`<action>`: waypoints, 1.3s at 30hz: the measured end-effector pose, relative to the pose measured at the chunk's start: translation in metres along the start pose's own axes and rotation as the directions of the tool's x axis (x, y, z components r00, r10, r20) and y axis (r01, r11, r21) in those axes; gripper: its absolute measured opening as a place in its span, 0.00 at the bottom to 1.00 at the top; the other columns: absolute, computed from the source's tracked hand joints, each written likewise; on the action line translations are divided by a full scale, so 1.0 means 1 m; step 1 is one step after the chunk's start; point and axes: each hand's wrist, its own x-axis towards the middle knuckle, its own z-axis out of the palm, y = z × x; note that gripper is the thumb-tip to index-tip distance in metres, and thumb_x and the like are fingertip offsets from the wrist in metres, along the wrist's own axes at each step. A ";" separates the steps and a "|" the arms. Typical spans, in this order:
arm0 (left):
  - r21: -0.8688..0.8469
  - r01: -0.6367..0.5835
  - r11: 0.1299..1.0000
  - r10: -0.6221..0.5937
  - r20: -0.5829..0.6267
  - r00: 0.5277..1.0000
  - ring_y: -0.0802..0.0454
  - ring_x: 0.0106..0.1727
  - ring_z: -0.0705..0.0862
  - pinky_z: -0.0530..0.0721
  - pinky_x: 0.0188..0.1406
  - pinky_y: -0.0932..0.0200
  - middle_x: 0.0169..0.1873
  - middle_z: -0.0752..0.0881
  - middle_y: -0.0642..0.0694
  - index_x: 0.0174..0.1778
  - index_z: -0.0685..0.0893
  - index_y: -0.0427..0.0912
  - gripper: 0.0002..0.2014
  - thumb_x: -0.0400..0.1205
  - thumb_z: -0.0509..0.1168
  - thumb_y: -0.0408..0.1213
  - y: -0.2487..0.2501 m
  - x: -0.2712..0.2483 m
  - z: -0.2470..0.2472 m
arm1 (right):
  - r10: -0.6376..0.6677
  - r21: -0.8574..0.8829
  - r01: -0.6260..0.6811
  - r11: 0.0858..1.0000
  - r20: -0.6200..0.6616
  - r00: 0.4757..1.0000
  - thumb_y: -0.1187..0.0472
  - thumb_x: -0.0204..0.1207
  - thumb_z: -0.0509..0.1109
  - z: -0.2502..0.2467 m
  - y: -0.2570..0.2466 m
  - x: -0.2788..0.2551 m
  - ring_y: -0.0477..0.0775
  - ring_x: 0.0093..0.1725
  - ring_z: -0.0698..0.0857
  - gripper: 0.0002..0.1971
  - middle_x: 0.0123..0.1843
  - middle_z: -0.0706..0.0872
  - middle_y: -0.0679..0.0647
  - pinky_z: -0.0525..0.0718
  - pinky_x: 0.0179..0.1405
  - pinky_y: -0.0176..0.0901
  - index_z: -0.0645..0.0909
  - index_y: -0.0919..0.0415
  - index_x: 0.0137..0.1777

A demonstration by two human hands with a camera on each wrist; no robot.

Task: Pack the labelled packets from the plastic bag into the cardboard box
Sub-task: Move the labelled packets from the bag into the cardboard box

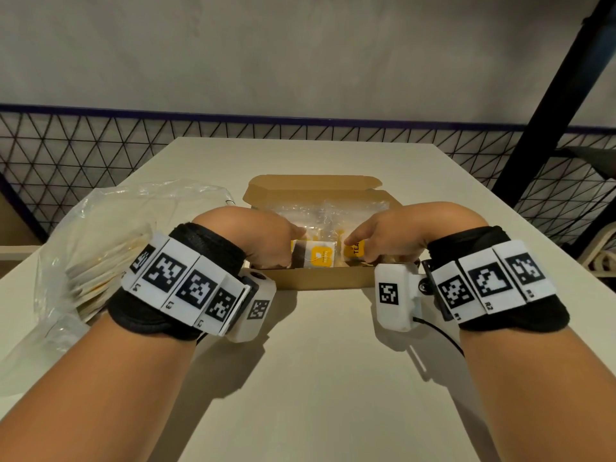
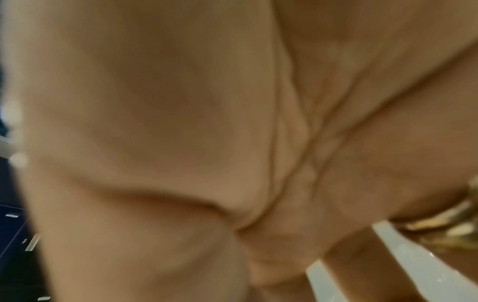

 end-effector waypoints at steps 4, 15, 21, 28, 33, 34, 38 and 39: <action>-0.042 -0.039 0.998 0.039 0.014 0.999 0.48 0.58 0.77 0.74 0.52 0.60 0.68 0.77 0.49 0.76 0.68 0.57 0.25 0.83 0.55 0.33 0.001 0.000 0.001 | -0.045 -0.009 0.045 0.999 0.040 0.998 0.60 0.81 0.59 0.000 -0.004 -0.003 0.41 0.38 0.74 0.19 0.43 0.77 0.42 0.69 0.32 0.29 0.75 0.48 0.71; 0.102 -0.045 0.994 0.038 0.064 0.997 0.46 0.68 0.75 0.75 0.60 0.59 0.72 0.74 0.45 0.78 0.68 0.50 0.27 0.83 0.47 0.26 0.007 -0.001 0.002 | -0.008 -0.055 0.014 0.998 0.095 0.995 0.57 0.84 0.52 0.009 -0.018 0.007 0.60 0.73 0.72 0.21 0.75 0.73 0.59 0.68 0.71 0.50 0.72 0.60 0.74; 0.029 -0.037 0.999 0.036 0.046 0.998 0.45 0.69 0.74 0.73 0.64 0.55 0.73 0.74 0.46 0.80 0.63 0.52 0.26 0.85 0.51 0.30 0.006 0.001 0.002 | 0.013 -0.025 -0.011 1.000 0.081 0.997 0.52 0.85 0.51 0.010 -0.016 0.010 0.62 0.74 0.70 0.22 0.75 0.72 0.60 0.67 0.72 0.53 0.71 0.57 0.75; -0.296 0.039 0.954 -0.083 -0.138 0.987 0.58 0.44 0.80 0.74 0.45 0.65 0.41 0.82 0.57 0.58 0.82 0.49 0.10 0.83 0.60 0.40 -0.022 -0.014 -0.013 | -0.031 0.045 0.029 0.999 0.051 0.998 0.54 0.83 0.55 0.005 -0.013 0.006 0.60 0.55 0.81 0.19 0.69 0.79 0.60 0.76 0.33 0.37 0.72 0.52 0.73; -0.307 0.268 0.913 -0.315 -0.116 0.942 0.52 0.48 0.85 0.77 0.45 0.61 0.45 0.87 0.49 0.54 0.85 0.41 0.11 0.83 0.60 0.41 -0.064 -0.012 -0.013 | -0.091 0.069 0.095 0.993 -0.058 0.994 0.54 0.84 0.54 0.002 -0.010 0.003 0.48 0.55 0.72 0.20 0.60 0.75 0.48 0.71 0.46 0.37 0.69 0.48 0.76; -0.292 0.321 0.901 -0.360 -0.092 0.928 0.49 0.51 0.85 0.79 0.47 0.59 0.48 0.87 0.47 0.56 0.84 0.40 0.12 0.83 0.60 0.41 -0.071 -0.011 -0.012 | -0.104 0.087 0.111 0.990 -0.076 0.992 0.54 0.84 0.54 0.001 -0.009 0.002 0.49 0.58 0.72 0.20 0.61 0.76 0.48 0.70 0.51 0.37 0.70 0.48 0.75; -0.189 0.454 0.871 -0.475 -0.083 0.876 0.44 0.54 0.81 0.78 0.48 0.56 0.56 0.84 0.41 0.61 0.83 0.37 0.16 0.82 0.64 0.41 -0.098 -0.009 -0.008 | -0.148 0.146 0.180 0.973 -0.201 0.968 0.58 0.83 0.56 -0.001 -0.010 0.003 0.48 0.60 0.75 0.19 0.67 0.78 0.50 0.71 0.59 0.40 0.72 0.50 0.73; -0.173 0.476 0.862 -0.493 -0.077 0.866 0.43 0.56 0.80 0.79 0.52 0.54 0.57 0.84 0.41 0.62 0.83 0.39 0.17 0.80 0.66 0.42 -0.105 -0.007 -0.006 | -0.152 0.155 0.191 0.969 -0.230 0.961 0.58 0.83 0.56 -0.001 -0.010 0.004 0.48 0.60 0.75 0.18 0.66 0.79 0.50 0.72 0.61 0.41 0.73 0.50 0.72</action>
